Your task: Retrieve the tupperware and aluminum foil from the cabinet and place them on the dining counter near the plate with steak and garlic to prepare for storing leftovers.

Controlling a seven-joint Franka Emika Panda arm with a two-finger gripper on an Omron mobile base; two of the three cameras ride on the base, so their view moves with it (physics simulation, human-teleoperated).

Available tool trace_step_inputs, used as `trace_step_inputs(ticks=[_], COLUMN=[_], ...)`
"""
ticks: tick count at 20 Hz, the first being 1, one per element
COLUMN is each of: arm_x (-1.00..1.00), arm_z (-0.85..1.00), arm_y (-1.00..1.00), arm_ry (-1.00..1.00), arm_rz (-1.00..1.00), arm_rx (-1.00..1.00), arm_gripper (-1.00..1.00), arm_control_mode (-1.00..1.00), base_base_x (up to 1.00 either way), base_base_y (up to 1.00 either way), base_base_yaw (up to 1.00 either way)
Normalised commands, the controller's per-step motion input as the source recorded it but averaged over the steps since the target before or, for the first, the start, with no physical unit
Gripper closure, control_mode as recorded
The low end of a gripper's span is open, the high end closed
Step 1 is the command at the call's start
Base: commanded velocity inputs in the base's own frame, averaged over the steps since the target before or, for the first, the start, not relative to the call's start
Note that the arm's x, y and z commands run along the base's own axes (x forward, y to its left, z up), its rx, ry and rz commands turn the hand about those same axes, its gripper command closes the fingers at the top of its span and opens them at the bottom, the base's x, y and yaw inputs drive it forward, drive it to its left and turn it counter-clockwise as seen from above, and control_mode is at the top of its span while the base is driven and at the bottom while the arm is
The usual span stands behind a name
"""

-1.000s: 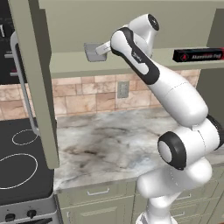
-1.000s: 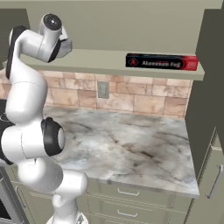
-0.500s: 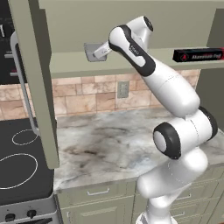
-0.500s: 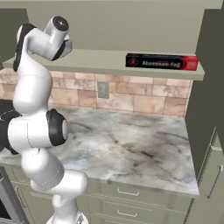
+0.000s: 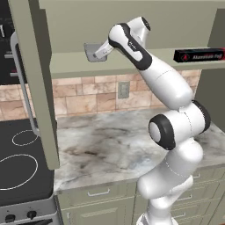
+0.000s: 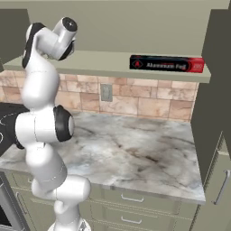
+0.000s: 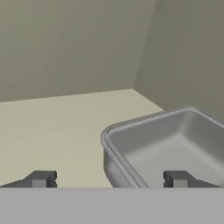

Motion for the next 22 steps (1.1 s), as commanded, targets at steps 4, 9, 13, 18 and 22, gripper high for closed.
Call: trace_step_inputs(ticks=[4, 9, 13, 18, 22], arm_x=[0.36, 0.28, 0.1, 0.02, 0.0], arm_z=[-0.1, -0.25, -0.58, -0.46, -0.51], arm_y=[0.0, 0.03, 0.01, 0.04, 0.02], arm_ry=[0.0, 0.0, 0.04, 0.0, -0.1], arm_rz=[0.06, 0.07, 0.08, 0.1, 0.07], arm_rx=[-0.04, -0.11, -0.27, -0.16, -0.05], arm_gripper=[-1.0, -1.0, -1.0, -1.0, 1.0], arm_control_mode=[-1.0, -1.0, -1.0, -1.0, -1.0], base_base_x=[0.0, 0.0, 0.0, 0.0, 0.0], base_base_y=[0.0, 0.0, 0.0, 0.0, 0.0], base_base_yaw=[0.0, 0.0, 0.0, 0.0, 0.0])
